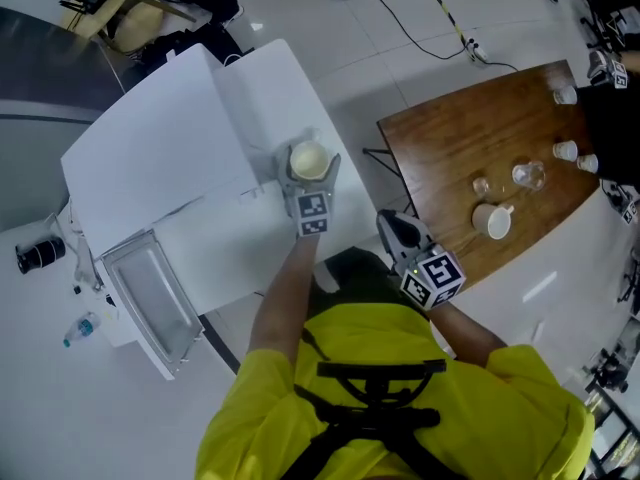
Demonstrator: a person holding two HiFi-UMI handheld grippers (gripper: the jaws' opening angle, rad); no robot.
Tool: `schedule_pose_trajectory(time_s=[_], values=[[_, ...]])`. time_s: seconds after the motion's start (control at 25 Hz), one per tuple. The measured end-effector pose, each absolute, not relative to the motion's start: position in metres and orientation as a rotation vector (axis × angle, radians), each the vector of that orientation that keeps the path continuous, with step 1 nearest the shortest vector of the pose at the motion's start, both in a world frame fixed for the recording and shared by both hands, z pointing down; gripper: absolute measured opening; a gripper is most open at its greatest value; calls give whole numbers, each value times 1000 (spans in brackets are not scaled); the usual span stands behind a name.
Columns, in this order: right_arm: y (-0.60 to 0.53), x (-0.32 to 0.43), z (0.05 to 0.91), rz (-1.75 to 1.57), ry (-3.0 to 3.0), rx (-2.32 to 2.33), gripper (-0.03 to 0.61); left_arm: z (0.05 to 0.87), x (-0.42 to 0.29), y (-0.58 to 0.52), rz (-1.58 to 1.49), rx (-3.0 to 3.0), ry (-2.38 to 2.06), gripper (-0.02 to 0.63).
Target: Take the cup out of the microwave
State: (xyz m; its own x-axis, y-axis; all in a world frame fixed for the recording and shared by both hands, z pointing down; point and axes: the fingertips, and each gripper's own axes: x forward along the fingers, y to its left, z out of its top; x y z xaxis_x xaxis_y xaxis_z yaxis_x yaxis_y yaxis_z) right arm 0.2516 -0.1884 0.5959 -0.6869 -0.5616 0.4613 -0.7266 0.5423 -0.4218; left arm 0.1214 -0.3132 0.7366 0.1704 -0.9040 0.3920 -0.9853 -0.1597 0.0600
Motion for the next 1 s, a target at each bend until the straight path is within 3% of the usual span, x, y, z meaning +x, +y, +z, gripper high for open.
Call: schedule_pose_trajectory(time_s=[0.64, 0.68, 0.8, 0.84, 1.0], values=[[-186, 247, 581, 852, -2505, 1109, 5, 728, 112, -230, 425, 2104, -1696, 480], [-187, 246, 576, 842, -2515, 1107, 5, 715, 111, -215, 423, 2121, -1674, 444], [-195, 239, 553, 793, -2571, 1091, 5, 656, 102, -177, 486, 2264, -1651, 32], [-197, 238, 545, 775, -2589, 1087, 5, 631, 96, -167, 506, 2296, -1646, 5], [-207, 230, 509, 721, -2655, 1072, 5, 533, 49, -147, 321, 2196, -1724, 5]])
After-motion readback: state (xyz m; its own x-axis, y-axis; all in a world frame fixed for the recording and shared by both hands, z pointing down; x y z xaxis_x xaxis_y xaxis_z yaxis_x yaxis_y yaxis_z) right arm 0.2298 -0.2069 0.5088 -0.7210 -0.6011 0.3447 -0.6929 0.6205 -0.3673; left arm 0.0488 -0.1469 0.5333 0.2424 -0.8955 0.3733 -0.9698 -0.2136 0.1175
